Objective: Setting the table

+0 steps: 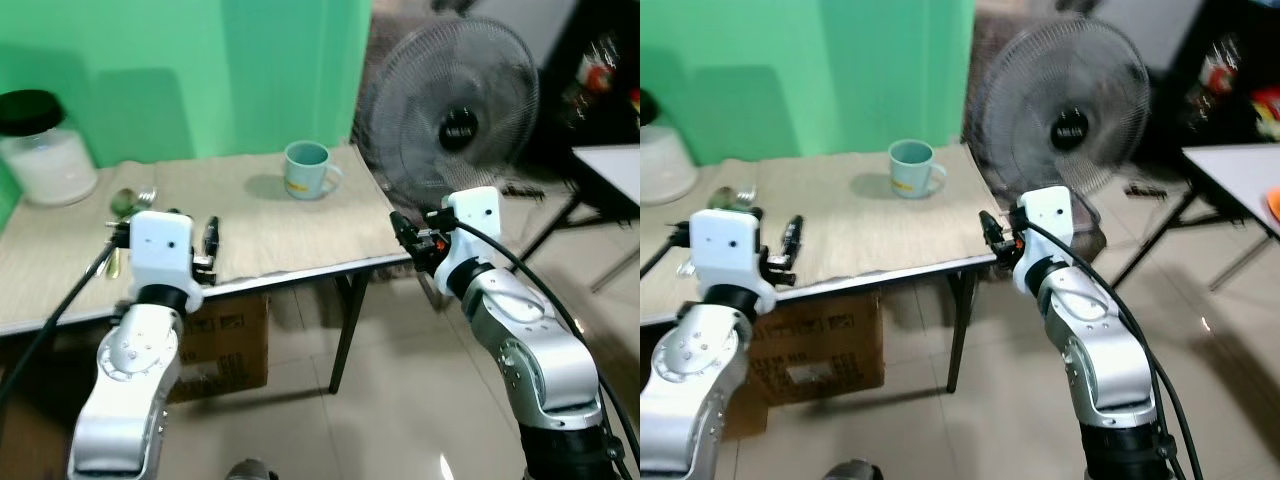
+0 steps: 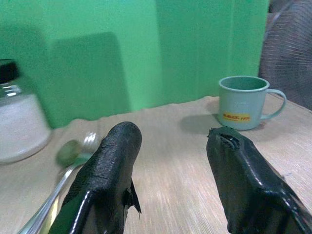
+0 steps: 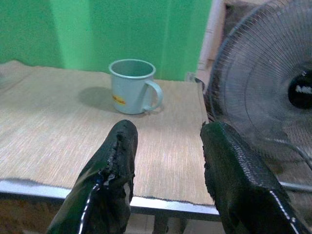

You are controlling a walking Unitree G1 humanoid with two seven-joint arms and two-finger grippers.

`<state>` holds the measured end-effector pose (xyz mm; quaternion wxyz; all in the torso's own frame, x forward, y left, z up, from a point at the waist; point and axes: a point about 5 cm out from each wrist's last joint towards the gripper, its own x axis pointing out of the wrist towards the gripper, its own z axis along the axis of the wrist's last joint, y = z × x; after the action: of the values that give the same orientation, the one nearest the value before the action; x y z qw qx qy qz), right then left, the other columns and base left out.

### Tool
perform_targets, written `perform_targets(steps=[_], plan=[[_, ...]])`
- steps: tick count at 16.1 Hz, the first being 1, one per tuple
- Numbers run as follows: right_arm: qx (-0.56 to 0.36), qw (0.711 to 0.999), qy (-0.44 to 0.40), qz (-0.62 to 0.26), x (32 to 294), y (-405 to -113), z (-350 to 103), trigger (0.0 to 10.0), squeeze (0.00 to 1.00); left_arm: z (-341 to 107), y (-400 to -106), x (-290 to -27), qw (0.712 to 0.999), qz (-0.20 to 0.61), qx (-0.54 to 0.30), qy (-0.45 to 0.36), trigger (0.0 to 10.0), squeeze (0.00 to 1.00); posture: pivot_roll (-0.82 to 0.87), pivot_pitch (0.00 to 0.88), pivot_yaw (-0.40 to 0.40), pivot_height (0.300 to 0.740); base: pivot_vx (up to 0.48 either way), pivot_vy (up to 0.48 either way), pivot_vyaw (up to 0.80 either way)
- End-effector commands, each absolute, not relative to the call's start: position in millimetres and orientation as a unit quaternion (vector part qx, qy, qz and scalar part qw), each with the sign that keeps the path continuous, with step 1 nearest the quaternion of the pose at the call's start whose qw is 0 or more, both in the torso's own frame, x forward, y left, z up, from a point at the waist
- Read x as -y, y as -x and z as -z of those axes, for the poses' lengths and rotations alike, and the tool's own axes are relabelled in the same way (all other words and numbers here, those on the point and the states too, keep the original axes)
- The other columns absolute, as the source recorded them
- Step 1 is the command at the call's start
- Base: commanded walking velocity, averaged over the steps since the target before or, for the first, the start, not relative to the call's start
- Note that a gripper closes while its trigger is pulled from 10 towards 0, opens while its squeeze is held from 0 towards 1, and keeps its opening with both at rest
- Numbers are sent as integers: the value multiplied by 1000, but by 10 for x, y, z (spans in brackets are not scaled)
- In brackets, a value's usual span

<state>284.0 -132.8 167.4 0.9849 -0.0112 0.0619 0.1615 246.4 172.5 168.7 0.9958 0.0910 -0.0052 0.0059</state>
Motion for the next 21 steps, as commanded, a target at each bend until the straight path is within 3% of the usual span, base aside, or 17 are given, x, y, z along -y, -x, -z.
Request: perform_targets(steps=[1, 9, 10, 11, 21], plan=[[-58, 987, 12, -150, 1387, -2849, -1695, 10000, 0, -1692, -2461, -1684, 996, -1, 6, -89, 10000, 0, 55, 0, -58, 740, 0, -435, 0], [-68, 985, 11, -157, 1364, -2842, -1659, 10000, 0, -1670, -2460, -1717, 999, -12, -10, -41, 10000, 0, 56, 0, -58, 740, 0, -54, 0], [-67, 986, -2, -154, 1370, -2840, -1657, 10000, 176, -1680, -2455, -1713, 1000, -8, -10, -23, 10000, 1000, 56, 0, -57, 740, 0, 0, 0], [-65, 986, -12, -153, 1376, -2839, -1663, 10000, 1000, -1687, -2455, -1712, 1000, -6, -9, -17, 10000, 1000, 56, 0, -56, 740, 0, 0, 0], [-58, 985, -23, -162, 1384, -2818, -1692, 10000, 1000, -1685, -2442, -1707, 1000, -1, -11, -15, 10000, 1000, 55, 0, -59, 740, 0, 0, 0]])
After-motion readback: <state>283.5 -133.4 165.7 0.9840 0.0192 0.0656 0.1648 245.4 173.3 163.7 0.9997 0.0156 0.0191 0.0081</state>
